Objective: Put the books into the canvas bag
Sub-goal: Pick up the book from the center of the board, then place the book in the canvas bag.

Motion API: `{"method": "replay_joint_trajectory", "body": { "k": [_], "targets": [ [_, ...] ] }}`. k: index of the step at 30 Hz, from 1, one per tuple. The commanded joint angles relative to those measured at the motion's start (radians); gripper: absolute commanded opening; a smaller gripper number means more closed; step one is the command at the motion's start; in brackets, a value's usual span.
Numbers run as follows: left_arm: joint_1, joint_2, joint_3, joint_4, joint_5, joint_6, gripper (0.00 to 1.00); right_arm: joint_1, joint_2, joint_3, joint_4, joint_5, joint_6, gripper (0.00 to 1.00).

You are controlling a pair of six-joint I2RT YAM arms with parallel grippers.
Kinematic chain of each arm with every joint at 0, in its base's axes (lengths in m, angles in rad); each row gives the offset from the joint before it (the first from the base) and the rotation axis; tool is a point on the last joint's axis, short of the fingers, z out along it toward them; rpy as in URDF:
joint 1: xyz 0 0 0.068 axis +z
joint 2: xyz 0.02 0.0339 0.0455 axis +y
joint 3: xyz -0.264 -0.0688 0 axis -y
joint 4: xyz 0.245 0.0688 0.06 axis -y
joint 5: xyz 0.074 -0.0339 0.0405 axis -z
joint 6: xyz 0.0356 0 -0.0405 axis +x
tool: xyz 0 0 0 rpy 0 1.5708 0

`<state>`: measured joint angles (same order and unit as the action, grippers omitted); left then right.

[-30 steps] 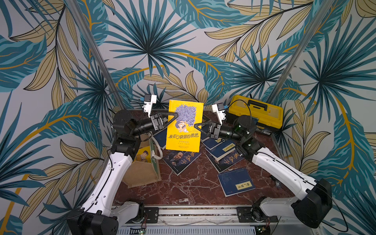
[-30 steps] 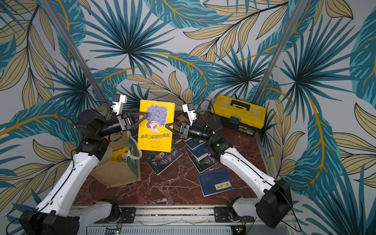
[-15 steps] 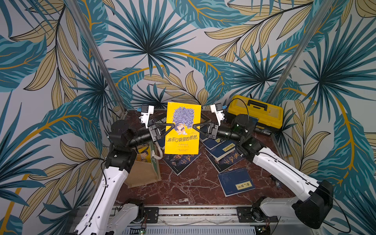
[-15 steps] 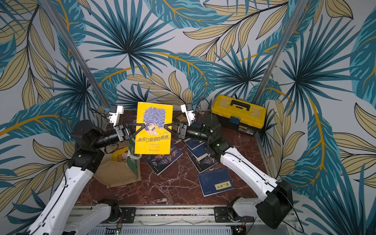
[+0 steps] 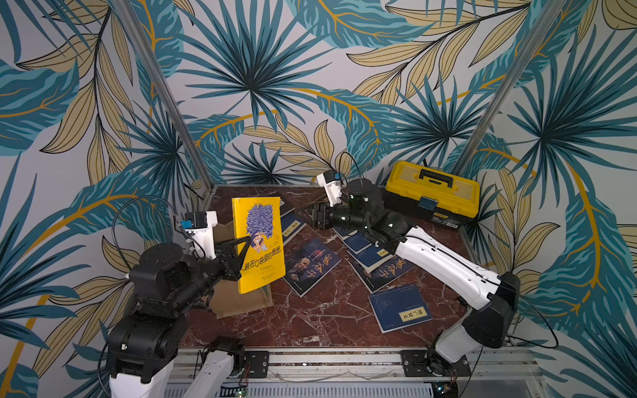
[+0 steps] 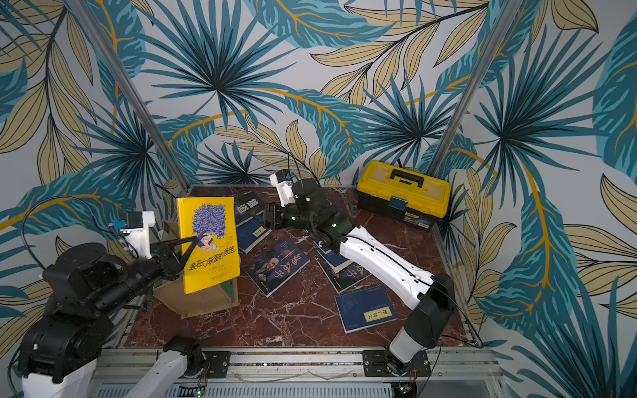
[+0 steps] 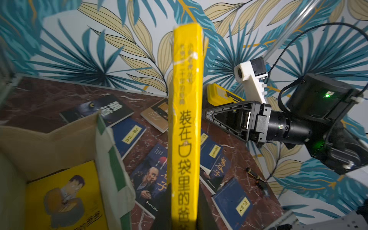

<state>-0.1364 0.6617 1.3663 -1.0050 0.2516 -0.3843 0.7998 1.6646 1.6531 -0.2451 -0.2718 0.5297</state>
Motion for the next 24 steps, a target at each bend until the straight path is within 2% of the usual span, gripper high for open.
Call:
{"method": "replay_joint_trajectory", "body": {
  "k": [1, 4, 10, 15, 20, 24],
  "targets": [
    [0.003, -0.013, 0.072, -0.059, -0.244, 0.117, 0.00, 0.059, 0.088, 0.079, -0.128, 0.079, -0.016, 0.59],
    [0.003, -0.001, 0.079, -0.067, -0.293, 0.168, 0.00, 0.091, 0.162, 0.128, -0.111, 0.089, 0.017, 0.59],
    [0.003, 0.093, 0.151, -0.060, -0.302, 0.226, 0.00, 0.156, 0.320, 0.299, -0.131, 0.084, 0.030, 0.61],
    [0.003, 0.153, 0.206, -0.026, -0.303, 0.273, 0.00, 0.204, 0.460, 0.474, -0.237, 0.136, -0.008, 0.63],
    [0.003, 0.201, 0.185, -0.004, -0.302, 0.295, 0.00, 0.208, 0.493, 0.516, -0.305, 0.217, -0.027, 0.63],
    [0.004, 0.211, 0.103, -0.006, -0.302, 0.273, 0.00, 0.209, 0.482, 0.502, -0.350, 0.290, -0.054, 0.63]
  ]
}}
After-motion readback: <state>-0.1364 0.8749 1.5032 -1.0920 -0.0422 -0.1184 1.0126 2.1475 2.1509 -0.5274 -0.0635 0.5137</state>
